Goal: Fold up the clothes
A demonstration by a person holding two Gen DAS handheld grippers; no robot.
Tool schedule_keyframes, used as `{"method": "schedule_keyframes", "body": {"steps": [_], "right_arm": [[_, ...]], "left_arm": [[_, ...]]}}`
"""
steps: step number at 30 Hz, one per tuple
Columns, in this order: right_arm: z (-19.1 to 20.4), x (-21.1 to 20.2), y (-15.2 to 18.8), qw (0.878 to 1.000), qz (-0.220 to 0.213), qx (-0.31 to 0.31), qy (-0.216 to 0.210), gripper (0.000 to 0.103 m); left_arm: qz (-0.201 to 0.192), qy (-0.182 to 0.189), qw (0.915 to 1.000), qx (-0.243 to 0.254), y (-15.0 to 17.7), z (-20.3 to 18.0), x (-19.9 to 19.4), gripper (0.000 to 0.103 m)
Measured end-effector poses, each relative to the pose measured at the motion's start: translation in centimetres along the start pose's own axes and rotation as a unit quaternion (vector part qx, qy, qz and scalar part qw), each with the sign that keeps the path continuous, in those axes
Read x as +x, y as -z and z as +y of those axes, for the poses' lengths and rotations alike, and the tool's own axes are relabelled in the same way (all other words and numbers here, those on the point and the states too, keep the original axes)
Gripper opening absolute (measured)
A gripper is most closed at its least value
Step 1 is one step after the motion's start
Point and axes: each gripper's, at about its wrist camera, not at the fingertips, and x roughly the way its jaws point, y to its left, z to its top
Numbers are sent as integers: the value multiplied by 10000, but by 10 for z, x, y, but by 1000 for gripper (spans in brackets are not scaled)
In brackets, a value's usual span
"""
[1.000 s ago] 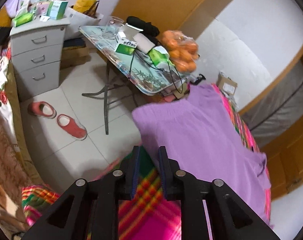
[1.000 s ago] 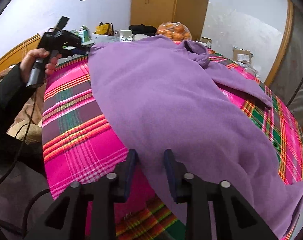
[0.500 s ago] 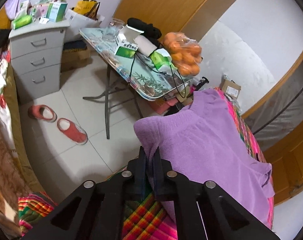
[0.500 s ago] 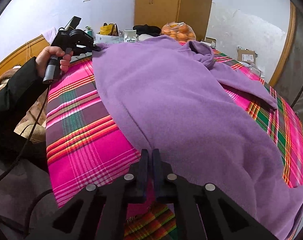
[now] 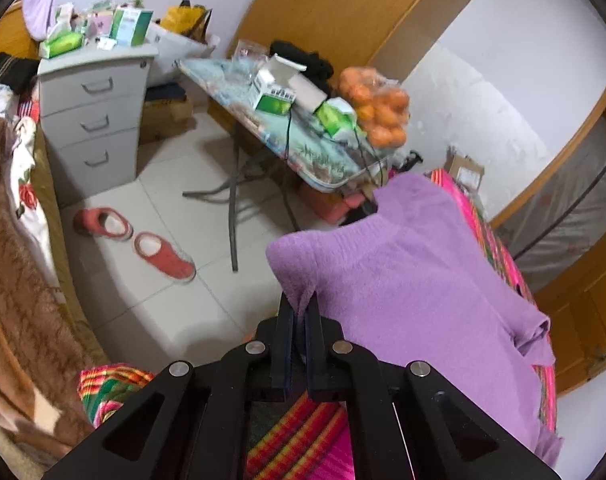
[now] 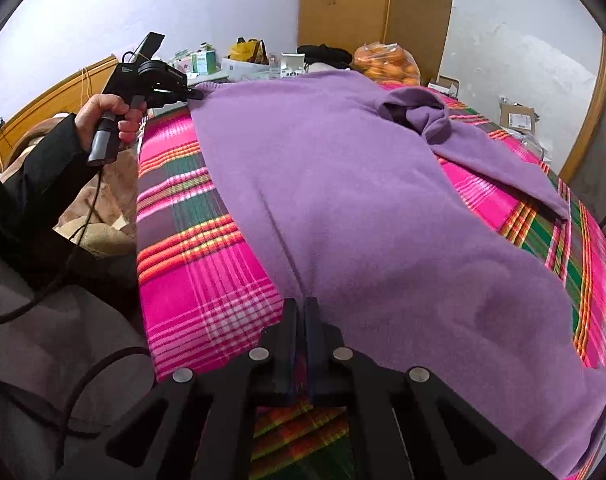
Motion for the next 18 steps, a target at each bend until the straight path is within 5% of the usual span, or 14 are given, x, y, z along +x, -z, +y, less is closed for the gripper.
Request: {"method": "schedule_keyframes", "body": {"steps": [13, 18], "right_arm": [[-10, -23, 12, 9993, -215, 267, -168, 9], [-42, -39, 14, 9917, -664, 1064, 281, 9]], "left_arm": [[-91, 13, 9999, -76, 0, 7, -30, 7], [-283, 216, 9993, 136, 2, -18, -44, 4]]}}
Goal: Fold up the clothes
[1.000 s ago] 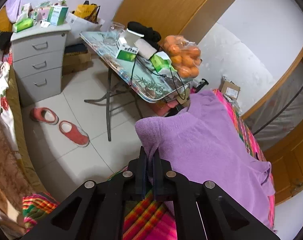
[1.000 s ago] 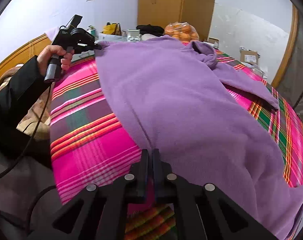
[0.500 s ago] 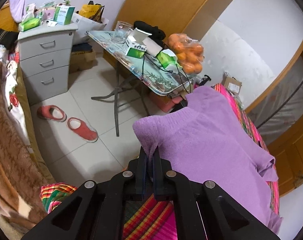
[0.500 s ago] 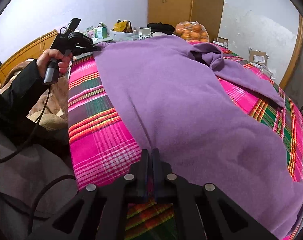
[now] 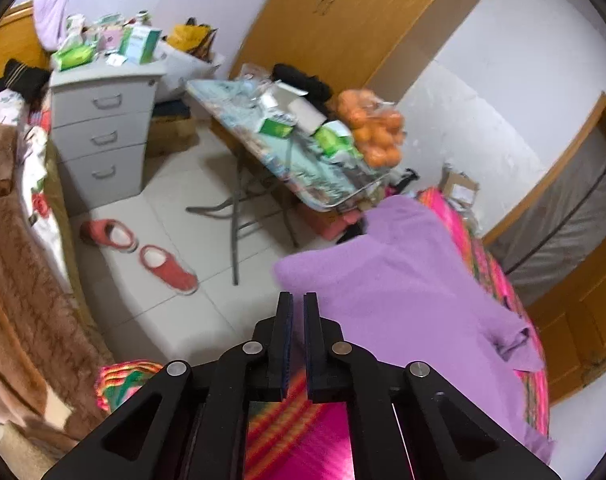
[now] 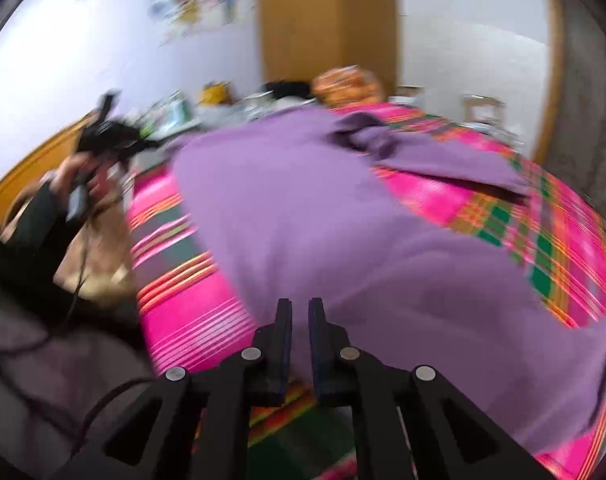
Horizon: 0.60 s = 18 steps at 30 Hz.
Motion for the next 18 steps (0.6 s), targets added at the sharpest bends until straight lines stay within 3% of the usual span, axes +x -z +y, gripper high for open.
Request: {"method": "schedule_keyframes", "body": {"steps": [4, 8, 11, 13, 17, 18], "right_arm": [[-21, 9, 9, 9977, 235, 482, 420, 9], [-33, 3, 26, 9952, 436, 687, 551, 9], [-49, -21, 36, 9908, 254, 940, 938, 9], [-69, -40, 40, 9820, -60, 1367, 1299, 11], [-111, -71, 50, 9498, -562, 2235, 2117, 37], [-121, -76, 52, 9389, -633, 2439, 2343, 38]], "left_arm": [[330, 535, 9953, 732, 22, -56, 9, 4], [757, 996, 9814, 1456, 53, -110, 23, 4], [975, 1189, 9698, 1894, 73, -141, 30, 5], [1074, 1252, 9622, 2169, 85, -159, 34, 5], [1248, 1331, 9459, 2682, 109, -193, 42, 5], [1262, 1344, 9417, 2814, 116, -199, 43, 5]]}}
